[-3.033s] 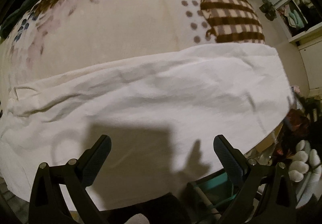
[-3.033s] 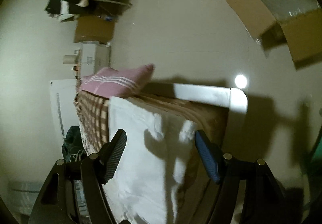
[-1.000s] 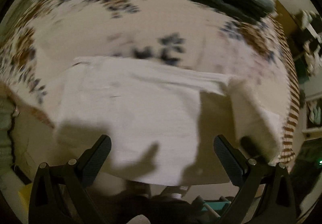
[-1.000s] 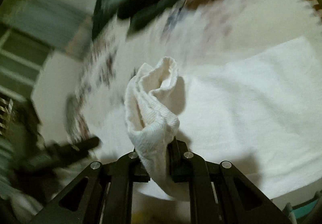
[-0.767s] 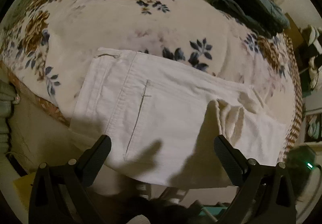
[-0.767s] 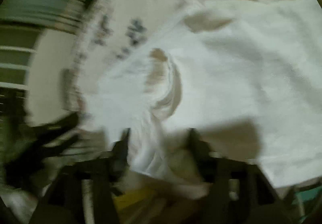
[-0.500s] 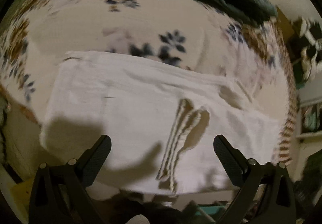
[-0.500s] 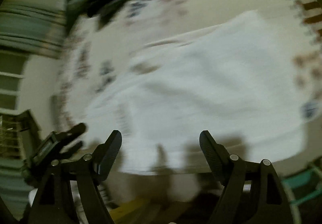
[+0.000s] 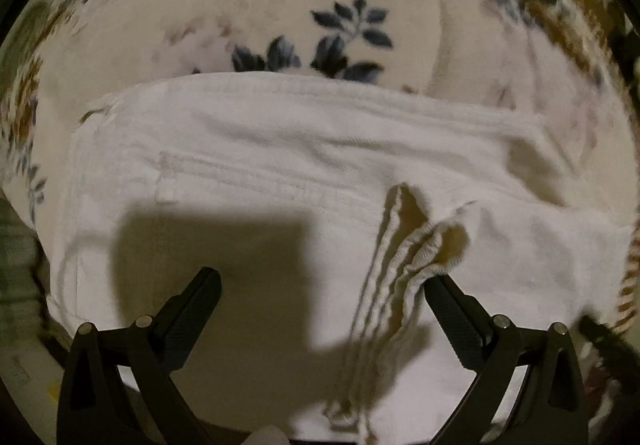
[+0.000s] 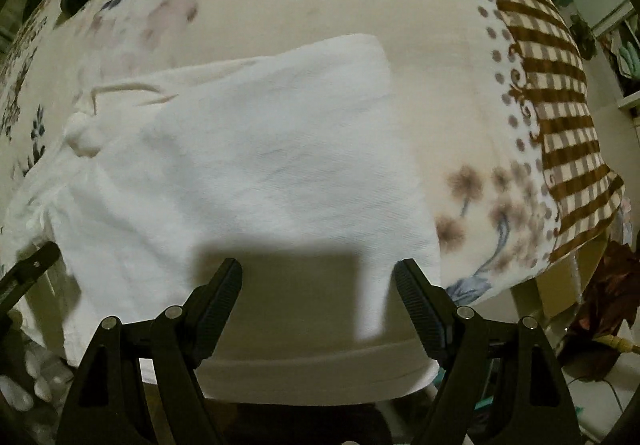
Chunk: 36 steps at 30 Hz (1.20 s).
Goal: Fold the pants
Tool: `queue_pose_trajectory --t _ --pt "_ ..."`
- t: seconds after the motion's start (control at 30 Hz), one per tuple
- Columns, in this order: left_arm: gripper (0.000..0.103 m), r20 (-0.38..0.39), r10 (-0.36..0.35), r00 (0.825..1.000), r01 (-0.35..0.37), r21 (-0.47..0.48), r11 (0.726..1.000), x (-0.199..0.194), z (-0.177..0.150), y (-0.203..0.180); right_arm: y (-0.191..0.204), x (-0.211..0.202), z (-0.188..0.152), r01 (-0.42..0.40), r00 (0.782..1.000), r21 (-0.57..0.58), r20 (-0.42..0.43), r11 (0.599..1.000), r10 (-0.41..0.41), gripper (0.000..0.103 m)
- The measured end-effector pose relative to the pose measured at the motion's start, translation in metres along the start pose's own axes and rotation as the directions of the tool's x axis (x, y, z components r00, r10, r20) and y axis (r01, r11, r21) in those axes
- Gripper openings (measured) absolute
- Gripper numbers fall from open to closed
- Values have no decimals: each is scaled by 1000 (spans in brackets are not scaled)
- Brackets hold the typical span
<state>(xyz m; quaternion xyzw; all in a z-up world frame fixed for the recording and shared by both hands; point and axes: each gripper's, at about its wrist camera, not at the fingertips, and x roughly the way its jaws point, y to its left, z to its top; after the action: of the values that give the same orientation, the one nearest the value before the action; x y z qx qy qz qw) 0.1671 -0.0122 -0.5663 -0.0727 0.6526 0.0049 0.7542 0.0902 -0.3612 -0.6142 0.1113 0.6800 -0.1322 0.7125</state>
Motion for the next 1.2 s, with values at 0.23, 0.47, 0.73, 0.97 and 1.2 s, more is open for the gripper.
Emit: queue_pose_trajectory --t 0.23,0.47,0.73,0.97,1.2 --pt "103 131 -119 984 140 -169 976 -76 -43 57 21 -34 -7 -86 996 -24 31 996 87 82" --pt "103 165 -80 983 157 -526 836 -64 -105 166 51 -71 -12 -164 983 -72 71 984 169 82" --pt "77 350 -191 917 393 -718 575 0 -104 224 127 -71 2 -120 989 -160 66 980 132 82" --pt "23 428 -135 894 396 -609 688 -34 -91 212 157 -52 -2 -88 995 -217 34 972 97 82" --pt "21 492 -82 867 358 -498 790 -66 -78 181 165 -43 -12 -114 993 -216 8 970 118 82"
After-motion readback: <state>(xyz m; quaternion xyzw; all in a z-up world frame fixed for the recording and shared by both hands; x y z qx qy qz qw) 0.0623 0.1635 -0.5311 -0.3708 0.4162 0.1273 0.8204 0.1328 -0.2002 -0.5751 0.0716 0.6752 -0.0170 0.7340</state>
